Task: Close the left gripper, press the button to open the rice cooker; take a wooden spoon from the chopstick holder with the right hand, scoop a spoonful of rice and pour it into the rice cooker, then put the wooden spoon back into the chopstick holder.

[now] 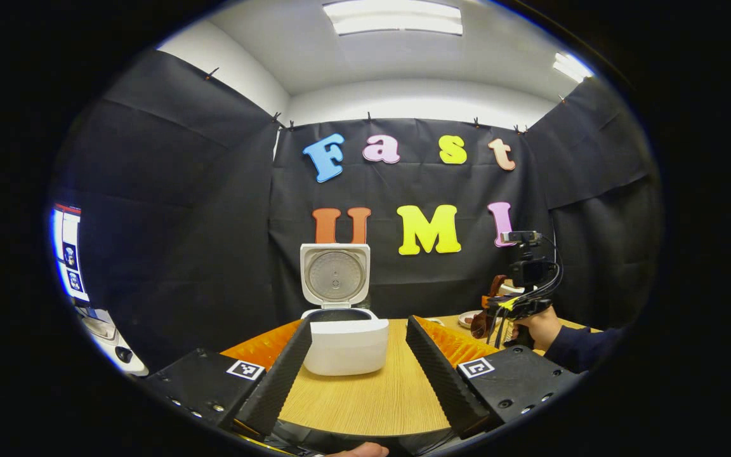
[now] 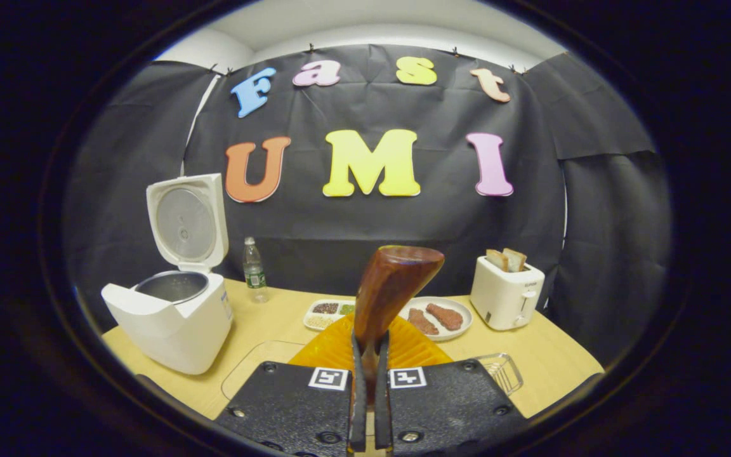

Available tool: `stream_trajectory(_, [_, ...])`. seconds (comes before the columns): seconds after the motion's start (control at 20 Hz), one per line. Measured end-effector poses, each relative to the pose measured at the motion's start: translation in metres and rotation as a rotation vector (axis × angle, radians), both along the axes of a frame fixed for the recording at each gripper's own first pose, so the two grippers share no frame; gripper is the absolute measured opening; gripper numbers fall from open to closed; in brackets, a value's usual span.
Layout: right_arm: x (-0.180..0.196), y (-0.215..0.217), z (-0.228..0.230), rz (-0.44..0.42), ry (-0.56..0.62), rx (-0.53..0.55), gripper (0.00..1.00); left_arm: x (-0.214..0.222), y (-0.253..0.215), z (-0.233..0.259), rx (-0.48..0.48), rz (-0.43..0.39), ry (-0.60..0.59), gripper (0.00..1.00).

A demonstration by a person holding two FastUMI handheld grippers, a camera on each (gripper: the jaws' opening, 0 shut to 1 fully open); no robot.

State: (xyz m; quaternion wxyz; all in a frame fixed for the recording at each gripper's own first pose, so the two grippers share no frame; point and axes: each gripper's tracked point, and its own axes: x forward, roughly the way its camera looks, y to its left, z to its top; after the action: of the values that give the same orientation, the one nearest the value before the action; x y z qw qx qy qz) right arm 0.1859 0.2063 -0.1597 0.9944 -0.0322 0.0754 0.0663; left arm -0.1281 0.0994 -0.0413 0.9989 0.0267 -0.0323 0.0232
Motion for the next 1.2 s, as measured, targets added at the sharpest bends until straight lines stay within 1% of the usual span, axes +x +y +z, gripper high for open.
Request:
stream_trajectory(0.15, [0.012,-0.001,-0.028,-0.055,0.048,-0.013,0.11,0.003,0.002,-0.009,-0.009,-0.003,0.017,0.95])
stream_trajectory(0.25, [0.02,-0.004,-0.038,-0.09,0.045,-0.049,0.11,0.004,0.007,-0.014,-0.009,0.003,0.025,0.95])
stream_trajectory(0.35, [0.027,-0.01,-0.05,-0.128,0.053,-0.047,0.1,0.008,0.01,-0.015,-0.019,0.015,0.03,0.95])
stream_trajectory(0.45, [0.033,-0.01,-0.064,-0.149,0.078,-0.039,0.11,0.009,0.015,-0.02,-0.039,0.024,0.036,0.95])
stream_trajectory(0.55, [0.036,-0.004,-0.066,-0.156,0.071,-0.062,0.1,0.01,0.016,-0.021,-0.057,0.025,0.043,0.95])
stream_trajectory(0.6, [0.037,0.002,-0.069,-0.146,0.074,-0.057,0.1,0.011,0.016,-0.022,-0.057,0.029,0.043,0.95])
stream_trajectory(0.65, [0.036,0.013,-0.074,-0.12,0.091,-0.041,0.11,0.014,0.017,-0.022,-0.05,0.035,0.047,0.95])
stream_trajectory(0.75, [0.03,0.036,-0.082,-0.057,0.127,-0.005,0.1,0.014,0.014,-0.023,-0.035,0.037,0.052,0.95])
stream_trajectory(0.95, [0.016,0.083,-0.084,0.077,0.147,0.038,0.11,0.012,0.009,-0.024,-0.018,0.023,0.06,0.95])
stream_trajectory(1.1, [0.001,0.11,-0.088,0.179,0.211,0.108,0.11,0.015,0.009,-0.023,-0.015,0.022,0.058,0.95])
stream_trajectory(1.15, [-0.002,0.114,-0.088,0.203,0.243,0.15,0.1,0.016,0.01,-0.024,-0.017,0.026,0.059,0.95])
stream_trajectory(1.2, [-0.003,0.113,-0.09,0.201,0.266,0.177,0.1,0.014,0.013,-0.024,-0.019,0.03,0.061,0.95])
